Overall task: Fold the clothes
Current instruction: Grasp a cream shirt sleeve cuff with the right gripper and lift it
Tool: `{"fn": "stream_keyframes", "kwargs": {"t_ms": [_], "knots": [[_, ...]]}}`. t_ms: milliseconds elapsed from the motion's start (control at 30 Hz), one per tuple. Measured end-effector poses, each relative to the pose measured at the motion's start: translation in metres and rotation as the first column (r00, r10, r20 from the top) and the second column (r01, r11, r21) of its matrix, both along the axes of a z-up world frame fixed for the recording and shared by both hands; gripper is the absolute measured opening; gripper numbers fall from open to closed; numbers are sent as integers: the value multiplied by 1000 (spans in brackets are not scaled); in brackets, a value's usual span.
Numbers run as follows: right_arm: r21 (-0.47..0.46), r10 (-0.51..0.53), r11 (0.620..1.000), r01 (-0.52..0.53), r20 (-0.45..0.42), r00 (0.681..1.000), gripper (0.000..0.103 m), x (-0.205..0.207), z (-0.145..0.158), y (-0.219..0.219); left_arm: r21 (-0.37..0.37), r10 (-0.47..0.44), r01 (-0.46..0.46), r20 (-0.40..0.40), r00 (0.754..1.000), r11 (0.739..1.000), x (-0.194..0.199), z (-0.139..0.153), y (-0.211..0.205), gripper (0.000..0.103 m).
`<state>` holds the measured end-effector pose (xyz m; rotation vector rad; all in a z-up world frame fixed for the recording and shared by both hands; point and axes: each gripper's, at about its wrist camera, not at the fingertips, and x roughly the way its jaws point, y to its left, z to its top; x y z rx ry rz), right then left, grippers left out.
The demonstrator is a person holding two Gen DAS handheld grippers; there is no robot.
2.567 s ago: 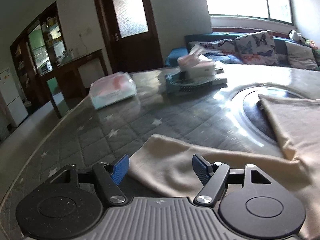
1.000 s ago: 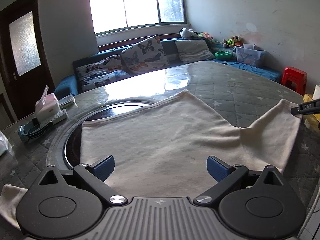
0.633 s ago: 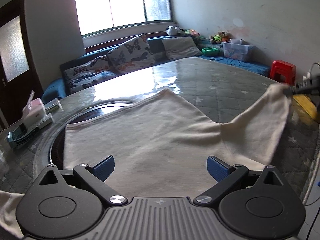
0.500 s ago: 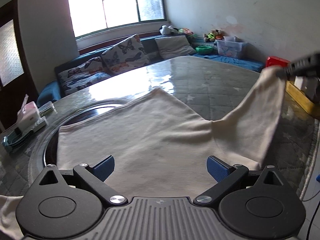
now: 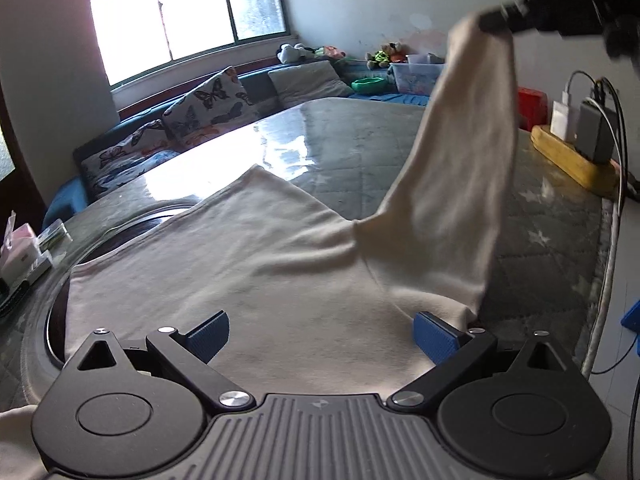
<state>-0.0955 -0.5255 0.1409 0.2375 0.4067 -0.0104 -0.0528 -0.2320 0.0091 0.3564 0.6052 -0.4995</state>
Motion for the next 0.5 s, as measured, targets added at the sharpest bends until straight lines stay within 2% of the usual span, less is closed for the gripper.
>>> {"fn": "stream_keyframes", "kwargs": {"t_ms": [100,233,500], "knots": [[-14,27,1000,-27,18,999,8,-2,12,7,-6,-1,1,3,1000,1000,-2,1,0,100],[-40,54,998,-53,42,998,8,-3,26,17,-51,34,-34,-8,999,998,2,7,7,100],[-71,75,995,-72,49,996,8,-2,38,32,-40,17,-18,-6,1000,999,-1,6,4,100]]}}
